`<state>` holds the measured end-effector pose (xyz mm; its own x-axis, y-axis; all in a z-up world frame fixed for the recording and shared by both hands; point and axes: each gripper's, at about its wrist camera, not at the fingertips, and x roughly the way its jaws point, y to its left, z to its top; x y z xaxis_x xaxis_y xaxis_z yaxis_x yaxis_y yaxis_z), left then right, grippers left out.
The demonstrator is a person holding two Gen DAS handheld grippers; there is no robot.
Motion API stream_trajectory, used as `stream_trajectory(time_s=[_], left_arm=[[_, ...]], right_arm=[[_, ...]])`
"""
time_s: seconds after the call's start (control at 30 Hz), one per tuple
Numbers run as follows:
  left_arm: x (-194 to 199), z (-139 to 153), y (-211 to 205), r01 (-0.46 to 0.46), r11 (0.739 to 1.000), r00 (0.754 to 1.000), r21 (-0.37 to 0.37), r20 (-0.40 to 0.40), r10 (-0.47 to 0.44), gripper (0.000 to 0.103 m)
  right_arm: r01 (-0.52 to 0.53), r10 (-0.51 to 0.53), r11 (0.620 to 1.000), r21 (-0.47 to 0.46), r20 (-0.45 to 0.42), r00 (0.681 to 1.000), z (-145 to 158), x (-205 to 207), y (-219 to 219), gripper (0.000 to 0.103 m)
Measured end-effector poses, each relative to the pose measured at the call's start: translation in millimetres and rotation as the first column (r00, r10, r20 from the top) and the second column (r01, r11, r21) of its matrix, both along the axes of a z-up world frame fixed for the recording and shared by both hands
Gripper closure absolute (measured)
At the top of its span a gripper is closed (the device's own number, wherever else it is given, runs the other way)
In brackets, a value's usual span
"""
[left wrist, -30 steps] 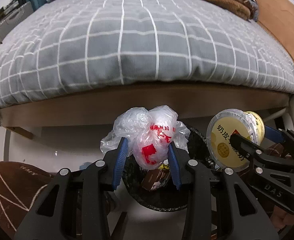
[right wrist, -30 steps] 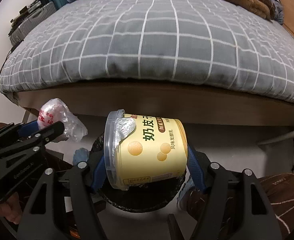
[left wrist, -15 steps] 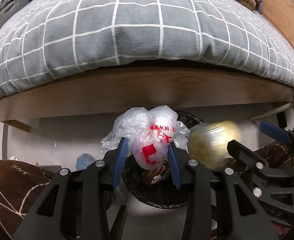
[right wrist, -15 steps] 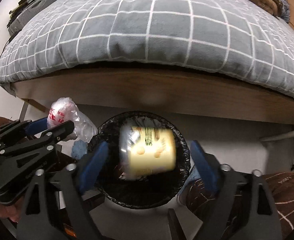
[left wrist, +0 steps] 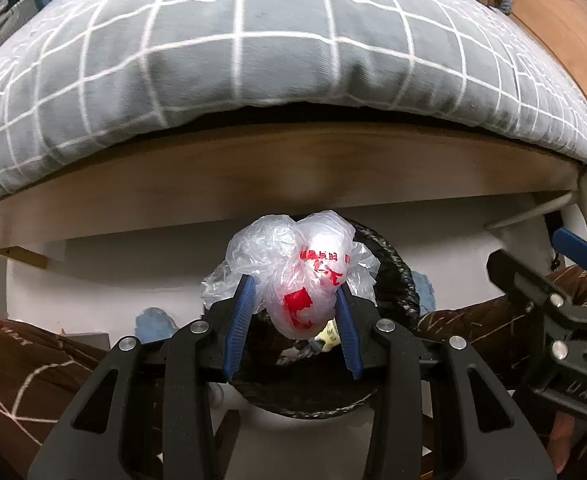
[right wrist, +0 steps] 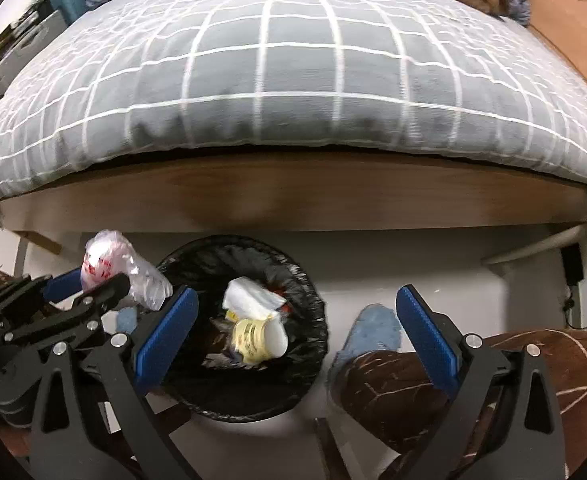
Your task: Collect trash
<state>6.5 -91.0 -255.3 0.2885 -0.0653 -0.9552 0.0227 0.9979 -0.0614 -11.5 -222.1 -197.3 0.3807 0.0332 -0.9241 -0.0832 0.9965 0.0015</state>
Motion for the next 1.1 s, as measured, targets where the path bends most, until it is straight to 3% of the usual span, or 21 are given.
stream_trajectory(time_s=[0.33, 0.53, 0.67, 0.73, 0.8, 0.97, 1.1], left_arm=[[3, -10, -18, 0.035, 0.999, 0.999, 0.002, -0.019, -0.035, 0.063], [1, -5, -18, 0.039, 0.999, 0.999, -0.01, 0.001, -0.039, 0.055], [-4, 5, -12, 0.04, 0.999, 0.998, 0.022, 0.037, -0.041, 0.031], [-5, 15, -7, 0.034, 0.999, 0.998, 0.018, 0.058, -0.035, 0.027], [-6, 24, 2, 0.009, 1.0, 0.996, 0.018, 0.083, -0.01, 0.014], [-9, 49, 28, -0.055, 0.998, 0.984, 0.044, 0.173, 0.046, 0.006], [-13, 69, 39, -0.098, 0.995, 0.97, 0.037, 0.228, 0.087, 0.006]], right_arm=[[0.039, -0.039, 0.999, -0.013, 0.009, 0.999, 0, 2, -16, 0.008], [0.04, -0.04, 0.999, -0.011, 0.011, 0.999, 0, 2, -17, 0.008], [0.038, -0.038, 0.999, -0.007, 0.014, 0.999, 0, 3, -16, 0.008], [0.029, -0.029, 1.0, -0.004, 0.018, 0.999, 1, 5, -13, 0.008], [0.018, -0.018, 1.0, -0.001, 0.033, 0.999, 3, 8, -11, 0.008], [0.005, -0.008, 0.999, 0.032, 0.084, 0.996, 15, 11, -8, 0.008], [-0.004, -0.003, 0.999, 0.045, 0.156, 0.988, 36, 3, -7, 0.008]])
